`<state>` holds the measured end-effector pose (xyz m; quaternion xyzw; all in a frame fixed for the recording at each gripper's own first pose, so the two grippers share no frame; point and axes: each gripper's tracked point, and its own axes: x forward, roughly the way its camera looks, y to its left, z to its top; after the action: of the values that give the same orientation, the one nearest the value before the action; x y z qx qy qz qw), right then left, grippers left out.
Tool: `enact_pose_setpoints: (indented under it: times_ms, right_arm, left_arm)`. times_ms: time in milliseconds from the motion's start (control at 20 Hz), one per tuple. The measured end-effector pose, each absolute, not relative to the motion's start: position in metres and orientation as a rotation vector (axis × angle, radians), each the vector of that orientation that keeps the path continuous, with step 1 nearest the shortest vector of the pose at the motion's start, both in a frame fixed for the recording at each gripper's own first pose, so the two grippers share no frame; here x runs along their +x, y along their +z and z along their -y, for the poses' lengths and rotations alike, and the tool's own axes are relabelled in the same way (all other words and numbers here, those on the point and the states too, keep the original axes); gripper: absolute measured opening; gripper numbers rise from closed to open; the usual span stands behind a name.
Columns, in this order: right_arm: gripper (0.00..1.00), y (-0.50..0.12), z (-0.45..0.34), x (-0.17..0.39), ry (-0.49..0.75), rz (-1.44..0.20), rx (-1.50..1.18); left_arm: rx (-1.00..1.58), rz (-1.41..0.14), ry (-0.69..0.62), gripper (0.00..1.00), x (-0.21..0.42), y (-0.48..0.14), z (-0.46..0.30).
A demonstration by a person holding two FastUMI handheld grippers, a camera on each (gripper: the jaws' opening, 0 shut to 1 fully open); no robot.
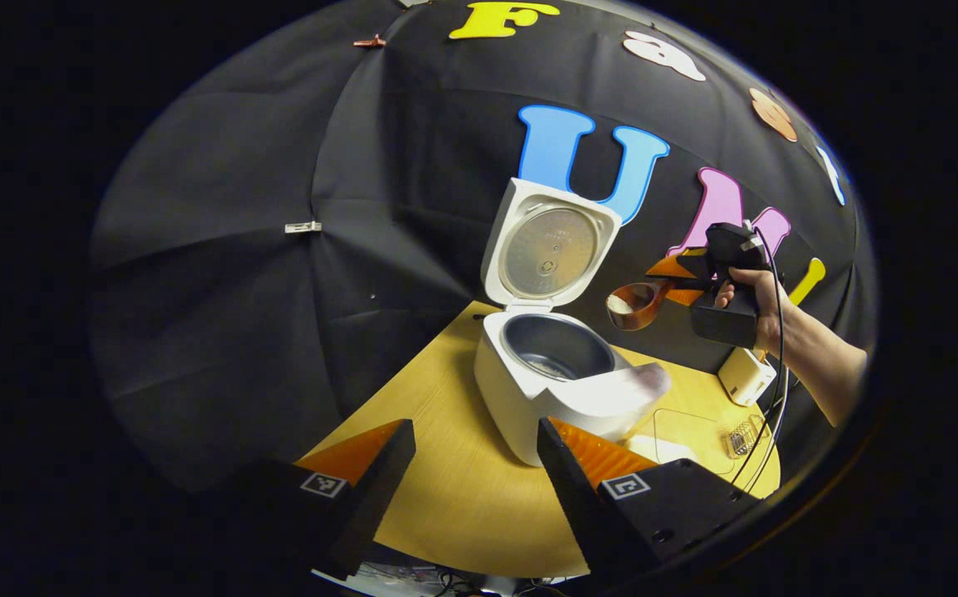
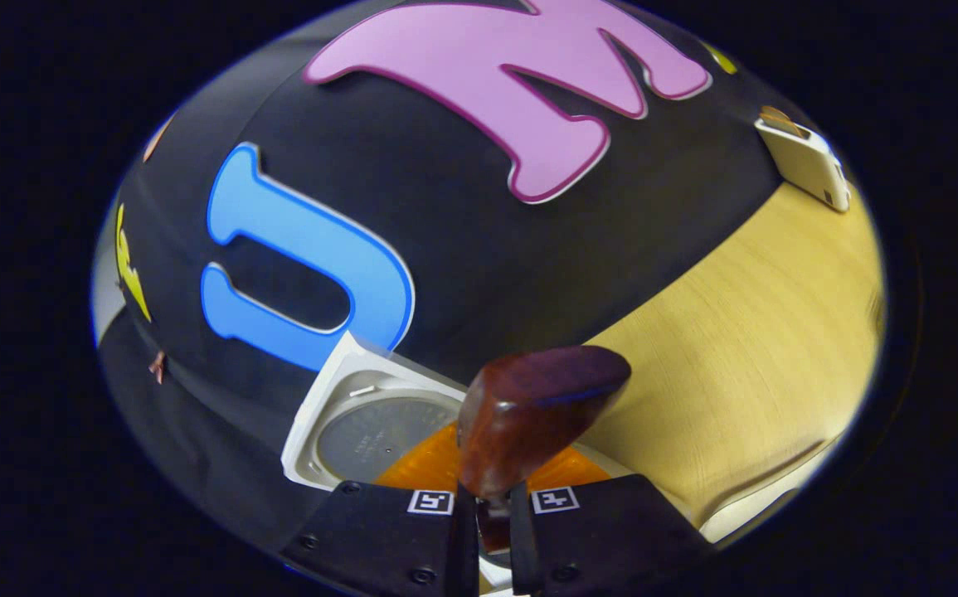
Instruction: Close the left gripper, press the button to open the rice cooker; take a wooden spoon from the chopstick holder with the right hand, scoop a spoonful of rice and pour it into the rice cooker, then put the wooden spoon back into the chopstick holder.
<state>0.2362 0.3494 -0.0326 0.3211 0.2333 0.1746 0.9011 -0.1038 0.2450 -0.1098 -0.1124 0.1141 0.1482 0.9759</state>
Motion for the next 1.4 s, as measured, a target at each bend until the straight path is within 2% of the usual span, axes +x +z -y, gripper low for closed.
enact_pose_setpoints:
  times_ms: [50,100,200,250,300,350,400,650,1000,1200,1400]
  right_arm:
    - [0.19,-0.034,-0.359,0.238,0.375,-0.46,0.613]
    - [0.19,-0.035,-0.366,0.237,0.387,-0.443,0.57]
    - [0.19,-0.038,-0.384,0.238,0.406,-0.426,0.499]
    - [0.19,-0.041,-0.392,0.239,0.418,-0.412,0.456]
    - [0.19,-0.044,-0.398,0.241,0.428,-0.395,0.406]
    - [0.19,-0.048,-0.404,0.24,0.438,-0.381,0.351]
    - [0.19,-0.051,-0.41,0.238,0.452,-0.36,0.29]
    - [0.19,-0.052,-0.433,0.231,0.507,-0.179,-0.073]
    - [0.19,-0.053,-0.457,0.203,0.616,-0.041,-0.371]
    - [0.19,-0.068,-0.466,0.194,0.664,-0.05,-0.421]
    - [0.19,-0.062,-0.468,0.193,0.666,-0.068,-0.348]
  left_arm:
    - [-0.235,-0.238,0.307,0.92,-0.105,-0.113,-0.25]
    - [-0.248,-0.242,0.311,0.96,-0.104,-0.115,-0.253]
    - [-0.271,-0.243,0.312,0.96,-0.103,-0.117,-0.258]
    - [-0.274,-0.243,0.311,0.92,-0.101,-0.116,-0.26]
    - [-0.272,-0.244,0.307,0.96,-0.102,-0.117,-0.26]
    - [-0.268,-0.244,0.305,0.92,-0.102,-0.116,-0.262]
    - [-0.264,-0.243,0.303,0.96,-0.099,-0.115,-0.266]
    - [-0.266,-0.251,0.307,0.96,-0.096,-0.12,-0.282]
    - [-0.272,-0.252,0.305,0.96,-0.094,-0.122,-0.292]
    - [-0.27,-0.25,0.309,0.96,-0.093,-0.121,-0.291]
    - [-0.275,-0.243,0.313,0.96,-0.096,-0.12,-0.291]
